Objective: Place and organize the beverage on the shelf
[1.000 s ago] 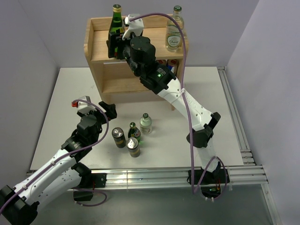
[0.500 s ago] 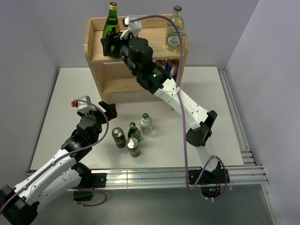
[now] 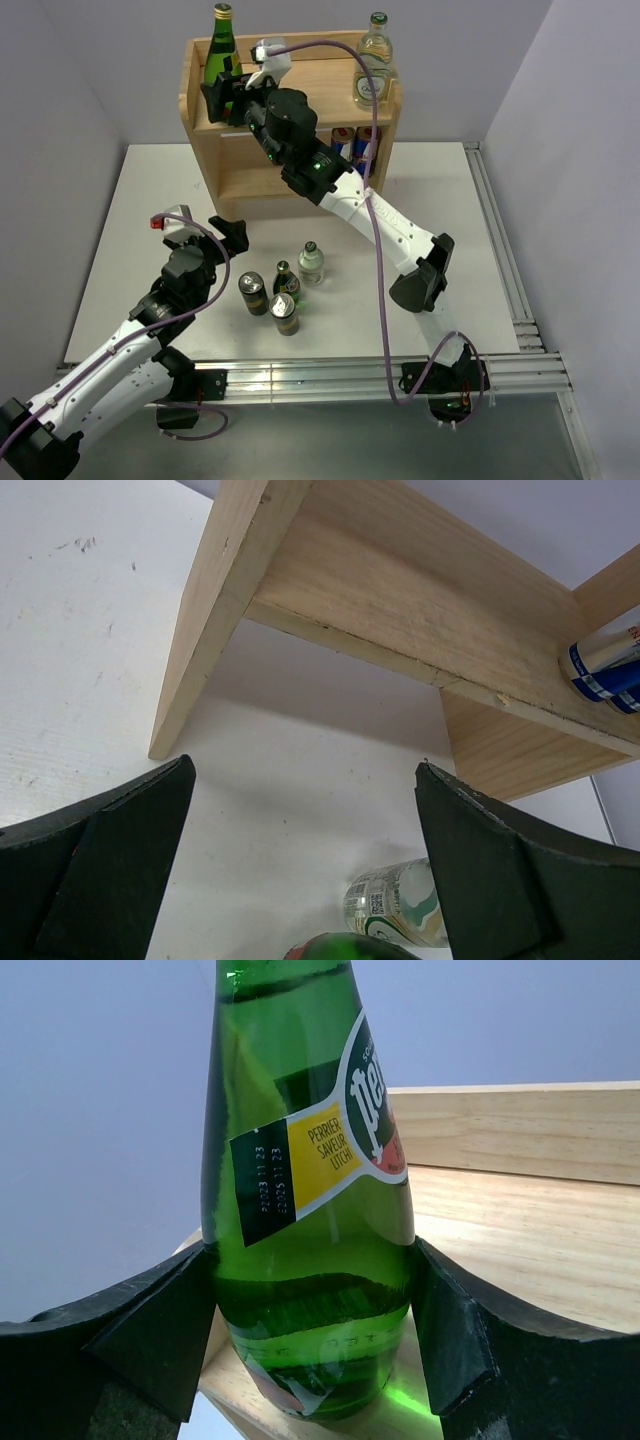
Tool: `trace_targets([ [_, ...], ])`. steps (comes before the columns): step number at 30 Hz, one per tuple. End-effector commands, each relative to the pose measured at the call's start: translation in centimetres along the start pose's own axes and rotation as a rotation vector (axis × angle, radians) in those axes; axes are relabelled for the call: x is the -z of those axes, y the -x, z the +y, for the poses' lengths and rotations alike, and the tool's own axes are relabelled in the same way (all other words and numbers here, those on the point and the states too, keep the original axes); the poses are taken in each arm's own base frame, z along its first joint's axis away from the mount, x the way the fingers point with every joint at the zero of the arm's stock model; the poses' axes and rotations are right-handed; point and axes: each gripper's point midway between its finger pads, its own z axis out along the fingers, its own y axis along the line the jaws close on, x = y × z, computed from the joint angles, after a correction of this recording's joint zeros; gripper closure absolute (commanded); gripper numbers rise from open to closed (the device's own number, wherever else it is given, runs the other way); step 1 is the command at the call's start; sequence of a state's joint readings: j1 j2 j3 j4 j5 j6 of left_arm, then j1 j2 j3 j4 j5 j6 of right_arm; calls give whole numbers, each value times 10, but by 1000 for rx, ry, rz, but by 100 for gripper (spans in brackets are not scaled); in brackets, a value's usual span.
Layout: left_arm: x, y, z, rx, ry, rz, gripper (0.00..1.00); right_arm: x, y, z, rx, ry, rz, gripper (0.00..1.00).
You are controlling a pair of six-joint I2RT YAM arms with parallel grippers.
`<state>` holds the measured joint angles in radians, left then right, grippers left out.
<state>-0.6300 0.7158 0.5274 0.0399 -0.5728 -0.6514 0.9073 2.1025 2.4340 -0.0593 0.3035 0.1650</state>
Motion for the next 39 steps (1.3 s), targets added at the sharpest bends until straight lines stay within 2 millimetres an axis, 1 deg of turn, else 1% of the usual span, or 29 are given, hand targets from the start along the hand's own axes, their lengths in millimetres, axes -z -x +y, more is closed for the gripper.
trace_targets([
  [1, 2, 6, -7, 32, -28, -18, 1, 7, -118, 8, 77, 25, 277, 100],
  [2, 2, 6, -7, 34, -28, -18, 1, 6, -119, 9, 83, 32, 271, 100],
  [3, 2, 6, -7, 35, -29, -17, 1, 8, -128, 10, 96, 38, 287, 100],
  [5, 2, 6, -7, 37, -29, -17, 1, 8, -132, 11, 125, 46, 284, 100],
  [6, 2, 6, -7, 35, -30, -16, 1, 8, -140, 10, 140, 43, 296, 100],
  [9, 2, 5, -7, 38, -29, -17, 1, 11, -155, 13, 187, 41, 317, 100],
  [12, 2, 5, -8, 40, -33, -17, 1, 14, -167, 9, 203, 26, 336, 100],
  [13, 2, 6, -8, 42, -33, -19, 1, 13, -166, 8, 206, 23, 328, 100],
  [15, 2, 5, -7, 42, -31, -17, 1, 16, -175, 3, 218, 14, 342, 100],
  [23, 1, 5, -8, 46, -35, -19, 1, 24, -199, -6, 247, -4, 374, 100],
  [27, 2, 6, -8, 46, -32, -21, 1, 25, -206, -8, 256, -13, 388, 100],
  [28, 2, 6, -7, 46, -31, -22, 1, 26, -207, -9, 259, -21, 393, 99],
  [30, 2, 6, -7, 45, -30, -23, 1, 25, -210, -10, 262, -23, 397, 89],
  [31, 2, 6, -7, 45, -30, -23, 1, 26, -211, -11, 262, -27, 401, 78],
  [33, 2, 7, -7, 45, -29, -24, 1, 26, -211, -13, 264, -33, 401, 66],
  [34, 2, 7, -7, 43, -29, -24, 1, 26, -212, -12, 263, -34, 402, 56],
  [36, 2, 7, -7, 46, -29, -24, 1, 26, -213, -14, 266, -40, 405, 46],
  [37, 2, 7, -7, 46, -29, -25, 1, 27, -213, -14, 267, -41, 407, 31],
  [39, 2, 7, -7, 48, -30, -26, 1, 27, -214, -14, 266, -43, 408, 20],
])
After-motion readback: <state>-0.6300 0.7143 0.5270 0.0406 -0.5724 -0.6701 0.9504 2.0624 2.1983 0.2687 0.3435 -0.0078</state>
